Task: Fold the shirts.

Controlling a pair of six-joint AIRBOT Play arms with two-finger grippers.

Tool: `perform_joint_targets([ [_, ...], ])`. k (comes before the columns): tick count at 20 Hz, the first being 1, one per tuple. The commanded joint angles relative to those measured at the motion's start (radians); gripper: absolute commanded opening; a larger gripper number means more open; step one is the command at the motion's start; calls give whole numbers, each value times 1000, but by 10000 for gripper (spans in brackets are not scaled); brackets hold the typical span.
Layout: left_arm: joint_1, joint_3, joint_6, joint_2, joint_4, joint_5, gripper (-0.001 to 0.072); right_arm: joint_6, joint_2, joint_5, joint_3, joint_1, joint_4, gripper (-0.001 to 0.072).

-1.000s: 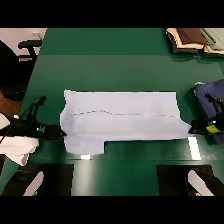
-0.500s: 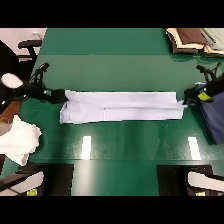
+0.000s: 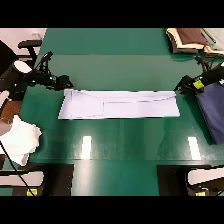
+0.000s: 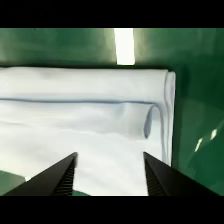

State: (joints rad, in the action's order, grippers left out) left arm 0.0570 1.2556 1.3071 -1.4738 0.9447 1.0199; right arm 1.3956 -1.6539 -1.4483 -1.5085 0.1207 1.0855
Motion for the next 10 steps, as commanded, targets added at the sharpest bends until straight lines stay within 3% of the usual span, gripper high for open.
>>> perform_joint_targets([
  [1,-6,39,-19,-11,-56,88,31,-37,31,-15,82,87,-46,536],
  [6,-134,39,23,-14,-64,36,29,-100,5,11,296,188,-119,522],
  [10,-282,39,33,-36,-64,-82,29,-142,-28,107,358,141,-229,429],
])
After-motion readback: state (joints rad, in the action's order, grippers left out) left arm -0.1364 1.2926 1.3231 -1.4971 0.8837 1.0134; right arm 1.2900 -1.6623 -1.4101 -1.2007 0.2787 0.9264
